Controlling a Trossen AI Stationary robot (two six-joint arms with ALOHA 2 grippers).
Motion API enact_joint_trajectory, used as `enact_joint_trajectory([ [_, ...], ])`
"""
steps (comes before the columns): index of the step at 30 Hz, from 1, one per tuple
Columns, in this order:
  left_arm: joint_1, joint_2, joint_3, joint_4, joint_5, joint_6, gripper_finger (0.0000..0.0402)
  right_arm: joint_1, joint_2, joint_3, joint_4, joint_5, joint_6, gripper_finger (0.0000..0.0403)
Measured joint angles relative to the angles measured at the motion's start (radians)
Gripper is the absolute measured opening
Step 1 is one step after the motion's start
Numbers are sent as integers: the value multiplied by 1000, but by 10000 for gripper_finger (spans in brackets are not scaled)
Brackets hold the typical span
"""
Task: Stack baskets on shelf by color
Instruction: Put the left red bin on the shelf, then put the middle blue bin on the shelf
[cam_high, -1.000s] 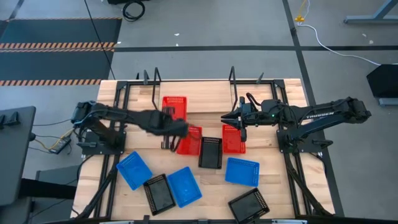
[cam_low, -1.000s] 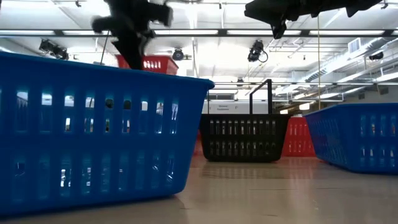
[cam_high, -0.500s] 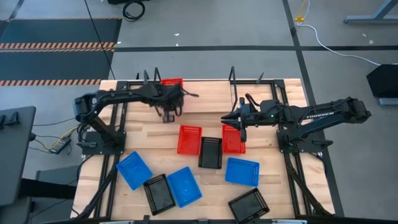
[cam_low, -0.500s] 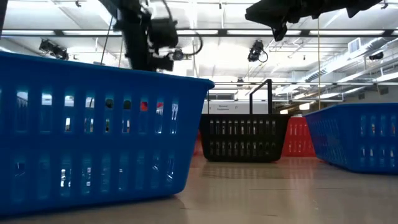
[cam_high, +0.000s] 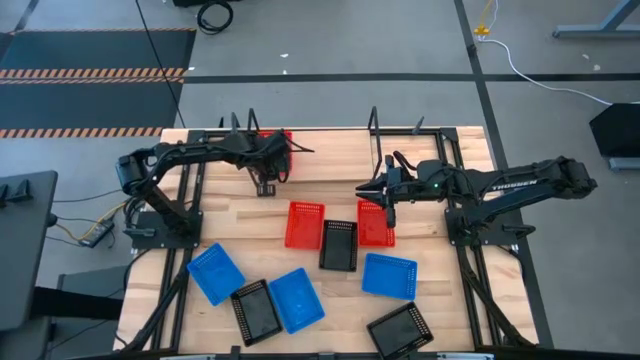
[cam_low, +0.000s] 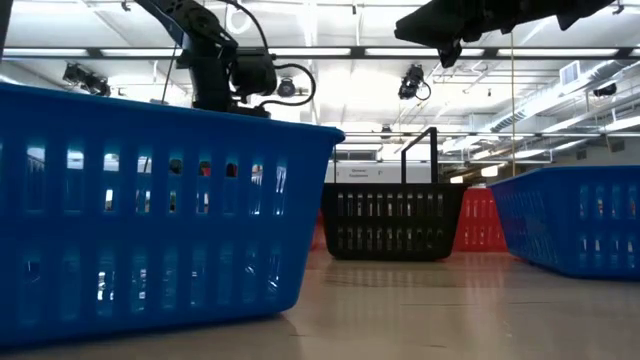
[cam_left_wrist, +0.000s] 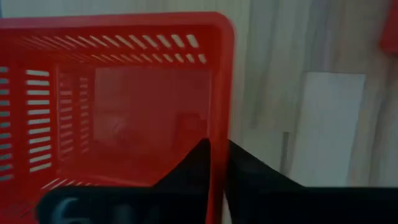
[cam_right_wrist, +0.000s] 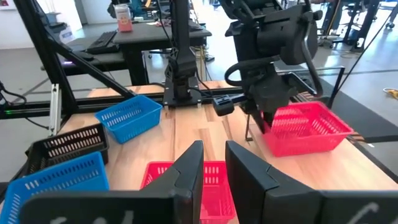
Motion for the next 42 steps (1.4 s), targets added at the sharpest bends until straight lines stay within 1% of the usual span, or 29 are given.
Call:
enact_joint_trajectory([
  [4, 2, 0, 0, -1, -18, -15, 104, -12, 0, 0, 0, 0, -1, 75],
  [8, -1, 0, 21, -15, -100, -53, 146, -17, 0, 0, 0, 0, -1, 75],
  [10, -9, 0, 62, -52, -117, -68, 161, -17, 0, 0, 0, 0, -1, 75],
  [13, -31, 0, 155, -126, -117, -91, 177, -17, -4, 0, 0, 0, -2, 75],
  [18, -103, -1, 321, -199, -87, -146, 187, -17, -24, 1, 0, 0, 5, 75],
  [20, -149, -1, 368, -212, -57, -189, 187, -17, -36, 1, -9, 0, 6, 75],
  [23, -245, -1, 407, -216, 16, -249, 183, -13, -58, 1, -47, 0, 19, 75],
  [27, -409, -1, 398, -222, 38, -321, 179, -13, -88, 1, -127, 0, 58, 75],
  [30, -532, -1, 379, -221, 38, -459, 179, -13, -101, 1, -182, 1, 91, 75],
  [36, -740, -1, 368, -203, 35, -814, 176, -13, -99, 1, -240, 0, 123, 75],
  [39, -822, -1, 368, -193, 31, -944, 176, -13, -99, 1, -243, 0, 139, 75],
  [42, -891, -1, 368, -182, -14, -1035, 174, -13, -99, 1, -243, 0, 141, 75],
])
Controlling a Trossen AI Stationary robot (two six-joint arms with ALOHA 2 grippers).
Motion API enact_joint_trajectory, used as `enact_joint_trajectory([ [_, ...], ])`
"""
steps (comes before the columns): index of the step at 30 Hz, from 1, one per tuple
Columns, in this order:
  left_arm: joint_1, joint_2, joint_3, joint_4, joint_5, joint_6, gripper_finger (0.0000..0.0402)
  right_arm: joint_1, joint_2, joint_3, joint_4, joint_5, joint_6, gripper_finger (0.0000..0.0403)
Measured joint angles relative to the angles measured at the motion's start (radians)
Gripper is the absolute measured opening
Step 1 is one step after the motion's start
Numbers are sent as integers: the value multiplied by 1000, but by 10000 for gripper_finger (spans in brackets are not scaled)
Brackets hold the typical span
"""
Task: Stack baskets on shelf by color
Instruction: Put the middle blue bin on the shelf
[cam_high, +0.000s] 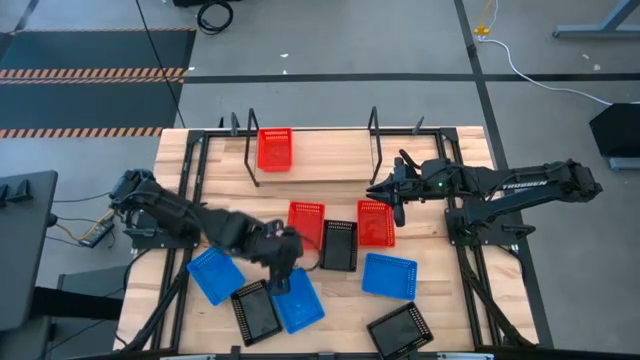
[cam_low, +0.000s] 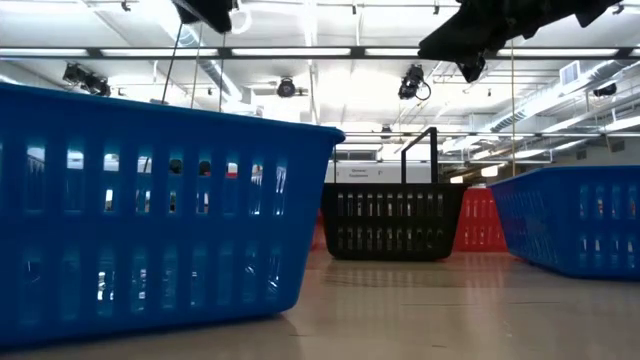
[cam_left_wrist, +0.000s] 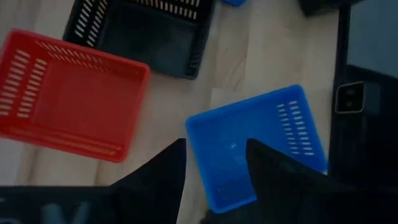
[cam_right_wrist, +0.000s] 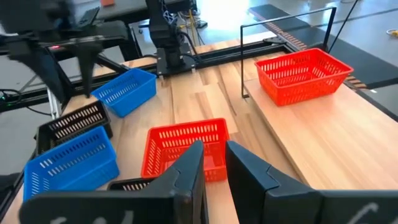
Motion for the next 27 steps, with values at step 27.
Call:
enact_joint_trajectory([
  [27, -35, 309, -1, -139, -34, -143, 173, 153, 32, -1, 19, 31, 75, 75],
])
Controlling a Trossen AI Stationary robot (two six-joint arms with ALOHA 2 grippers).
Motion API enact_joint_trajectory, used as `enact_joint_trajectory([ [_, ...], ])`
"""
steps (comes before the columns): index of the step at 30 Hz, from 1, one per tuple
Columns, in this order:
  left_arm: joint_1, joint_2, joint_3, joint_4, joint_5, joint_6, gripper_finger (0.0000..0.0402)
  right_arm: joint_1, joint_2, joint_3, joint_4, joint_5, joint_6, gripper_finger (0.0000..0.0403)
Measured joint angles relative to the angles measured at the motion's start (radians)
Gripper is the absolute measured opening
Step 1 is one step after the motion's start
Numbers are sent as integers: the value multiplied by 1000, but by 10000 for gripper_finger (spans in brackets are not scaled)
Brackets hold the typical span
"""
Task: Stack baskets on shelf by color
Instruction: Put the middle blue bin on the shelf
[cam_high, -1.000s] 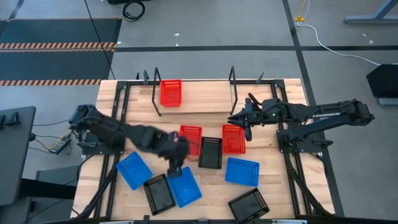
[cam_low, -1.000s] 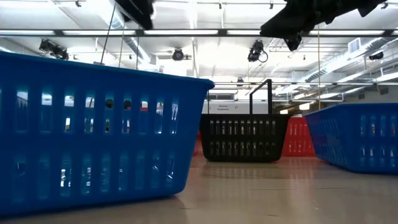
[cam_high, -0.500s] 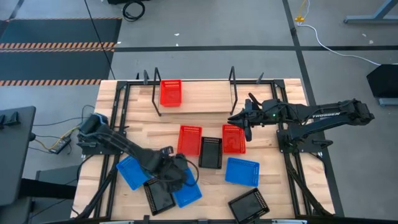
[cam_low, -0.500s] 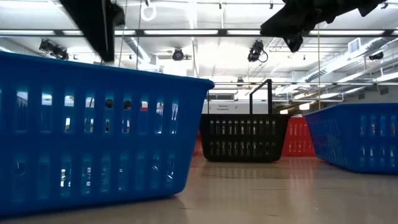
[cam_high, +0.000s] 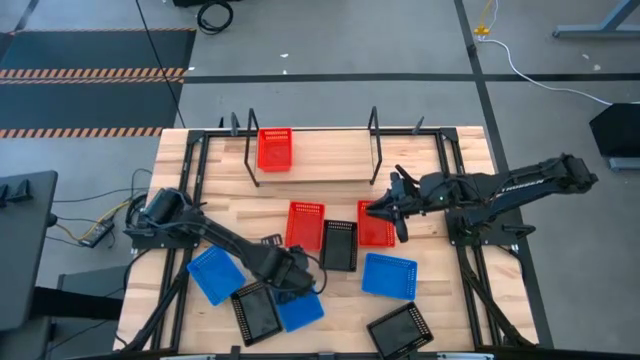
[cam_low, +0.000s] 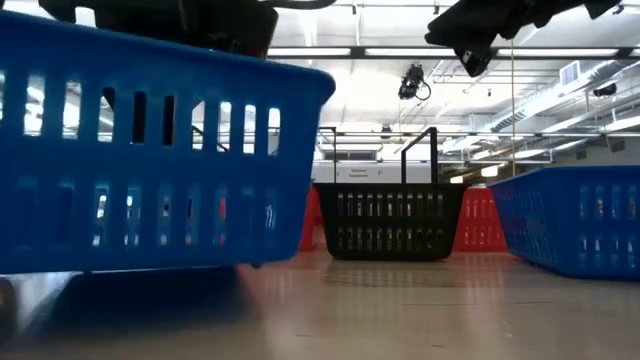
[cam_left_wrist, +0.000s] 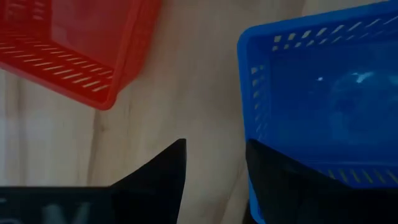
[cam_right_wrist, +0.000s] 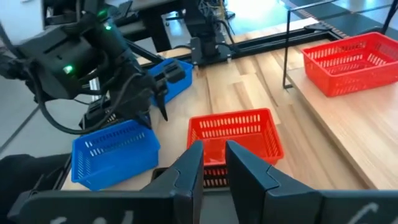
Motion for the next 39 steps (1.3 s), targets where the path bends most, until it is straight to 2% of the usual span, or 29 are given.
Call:
enact_joint_trajectory([
  [5, 10, -8, 8, -32, 58, 11, 173, 22, 0, 0, 0, 6, -1, 75],
  [9, 9, -9, 54, -99, 60, 18, 174, 23, 0, 0, 0, 7, -5, 75],
  [13, 8, -9, 120, -95, 61, 9, 174, 23, 0, 0, -2, 20, -5, 75],
  [18, -32, -10, 200, 101, 124, -37, 174, 23, 0, 0, -7, 21, -1, 75],
  [23, -99, -3, 211, 279, 146, -62, 172, 23, 0, 0, -8, 21, 2, 75],
  [28, -133, 51, 210, 307, 149, -88, 172, 31, 0, 0, -8, 21, 3, 75],
  [34, -153, 126, 210, 400, 245, -88, 172, 41, 0, 0, -7, 21, 4, 75],
  [39, -153, 161, 210, 382, 241, -111, 172, 45, 0, 0, -7, 21, 11, 75],
])
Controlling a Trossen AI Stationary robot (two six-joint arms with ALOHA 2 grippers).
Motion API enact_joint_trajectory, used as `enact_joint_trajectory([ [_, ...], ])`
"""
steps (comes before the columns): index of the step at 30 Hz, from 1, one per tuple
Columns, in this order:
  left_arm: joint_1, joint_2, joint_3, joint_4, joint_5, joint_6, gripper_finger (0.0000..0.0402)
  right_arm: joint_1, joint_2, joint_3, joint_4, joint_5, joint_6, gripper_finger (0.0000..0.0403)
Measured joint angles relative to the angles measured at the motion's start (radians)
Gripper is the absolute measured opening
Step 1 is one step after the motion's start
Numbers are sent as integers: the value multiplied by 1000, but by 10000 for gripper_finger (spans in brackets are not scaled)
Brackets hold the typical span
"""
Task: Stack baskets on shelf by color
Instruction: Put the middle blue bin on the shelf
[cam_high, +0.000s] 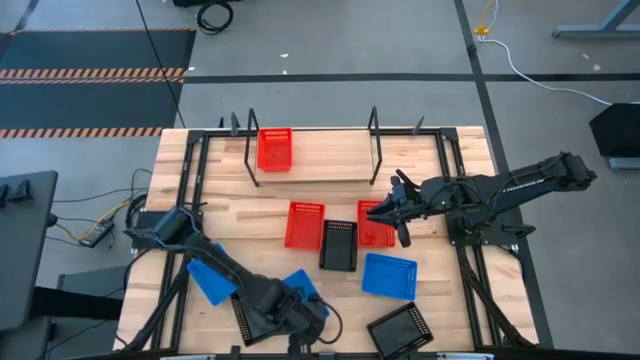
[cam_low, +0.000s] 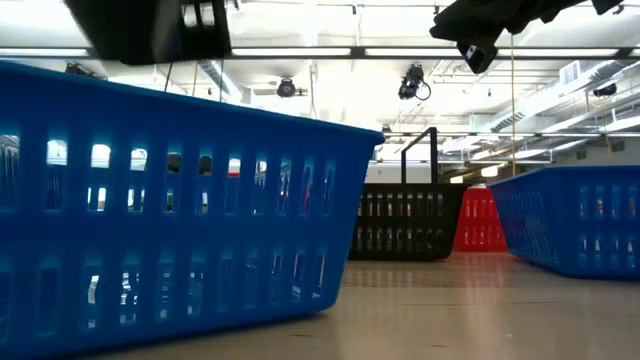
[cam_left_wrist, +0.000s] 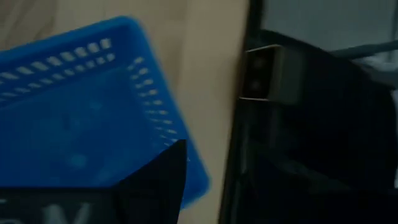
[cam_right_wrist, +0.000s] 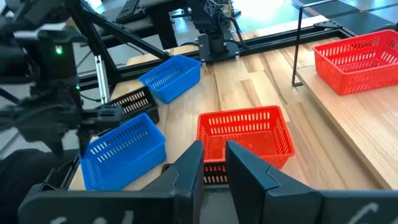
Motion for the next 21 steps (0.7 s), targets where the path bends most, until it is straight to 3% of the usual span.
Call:
enact_joint_trajectory([
  [10, -1, 36, 0, -41, -93, -2, 172, 0, 0, 0, 0, 0, 16, 75],
  [21, 4, 85, 0, -127, -107, 57, 170, 0, 0, 0, -14, 1, 16, 75],
])
